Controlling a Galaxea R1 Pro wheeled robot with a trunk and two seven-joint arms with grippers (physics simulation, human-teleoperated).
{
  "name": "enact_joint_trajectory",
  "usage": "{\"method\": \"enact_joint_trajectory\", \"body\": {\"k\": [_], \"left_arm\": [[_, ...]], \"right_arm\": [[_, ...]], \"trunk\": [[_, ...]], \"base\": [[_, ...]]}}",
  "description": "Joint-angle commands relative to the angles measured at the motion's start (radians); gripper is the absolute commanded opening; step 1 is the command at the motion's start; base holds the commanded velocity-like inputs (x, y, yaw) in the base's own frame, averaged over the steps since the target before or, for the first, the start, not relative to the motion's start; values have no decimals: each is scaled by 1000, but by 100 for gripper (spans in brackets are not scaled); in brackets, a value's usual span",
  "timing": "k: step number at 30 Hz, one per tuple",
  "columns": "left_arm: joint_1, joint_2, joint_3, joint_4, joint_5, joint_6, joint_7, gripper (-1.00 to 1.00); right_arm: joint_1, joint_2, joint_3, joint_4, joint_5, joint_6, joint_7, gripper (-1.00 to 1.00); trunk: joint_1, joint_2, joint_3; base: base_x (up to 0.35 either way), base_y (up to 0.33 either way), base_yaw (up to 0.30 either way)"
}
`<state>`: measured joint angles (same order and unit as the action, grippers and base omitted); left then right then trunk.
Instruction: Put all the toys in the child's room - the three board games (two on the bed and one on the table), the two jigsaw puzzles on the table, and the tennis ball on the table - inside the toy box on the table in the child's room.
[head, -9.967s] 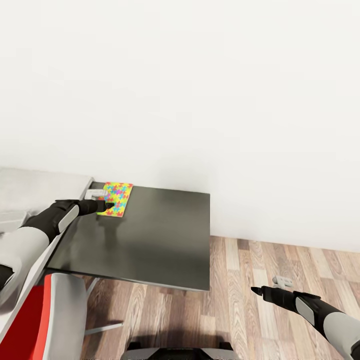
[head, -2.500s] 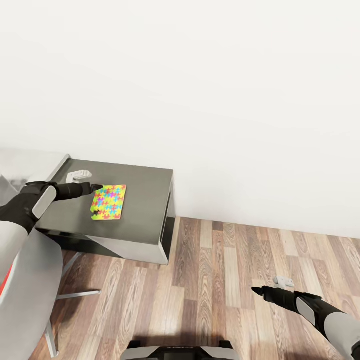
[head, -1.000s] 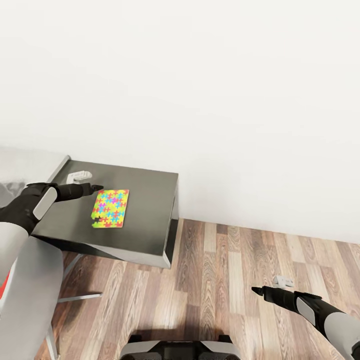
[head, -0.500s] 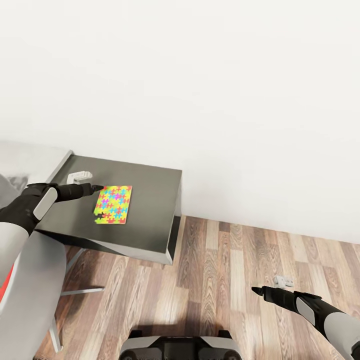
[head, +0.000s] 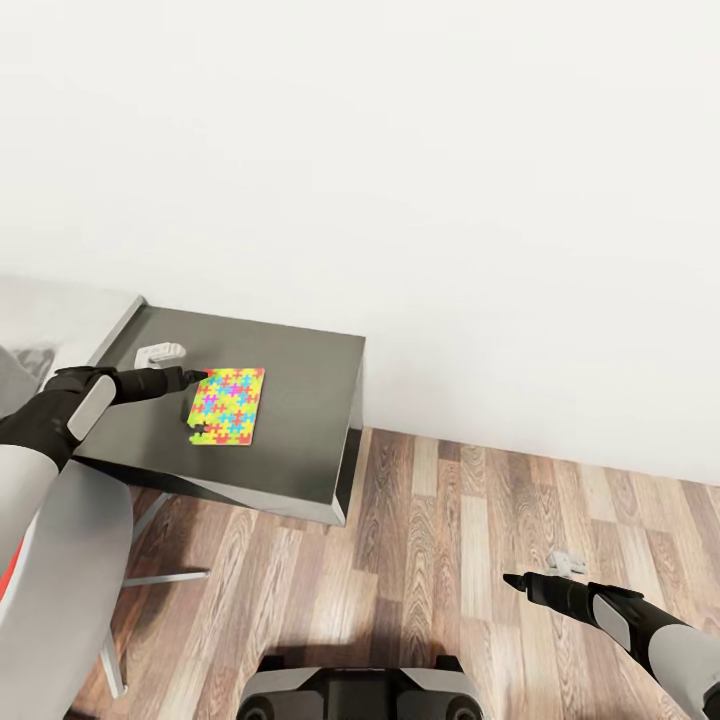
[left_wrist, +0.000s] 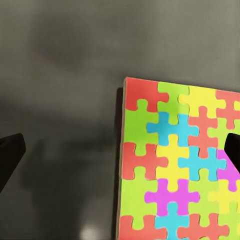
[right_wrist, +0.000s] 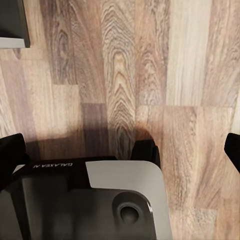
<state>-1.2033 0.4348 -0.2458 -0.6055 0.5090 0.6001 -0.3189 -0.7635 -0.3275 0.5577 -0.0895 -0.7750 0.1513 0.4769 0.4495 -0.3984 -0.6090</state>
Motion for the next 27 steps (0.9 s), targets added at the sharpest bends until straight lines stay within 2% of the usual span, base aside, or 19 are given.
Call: {"method": "enact_joint_trajectory", "body": {"k": [1,8,27], "left_arm": [[-1,1,-4,0,3,3,0,100],[-1,-7,-4,0,3,4,-1,100],[-1,-8,-4,0,3,4,-2,100]], "right_arm": [[0,-1,5,-1,-10,7,2,100],[0,-1,5,-1,-10,7,2,100],[0,-1,5,-1,-10,7,2,100]], "trunk": [[1,-2,-1],[1,-2,-2],[1,-2,-2]], "base": [[0,-7,1],[6,-52,-14],[1,-5,-14]]}}
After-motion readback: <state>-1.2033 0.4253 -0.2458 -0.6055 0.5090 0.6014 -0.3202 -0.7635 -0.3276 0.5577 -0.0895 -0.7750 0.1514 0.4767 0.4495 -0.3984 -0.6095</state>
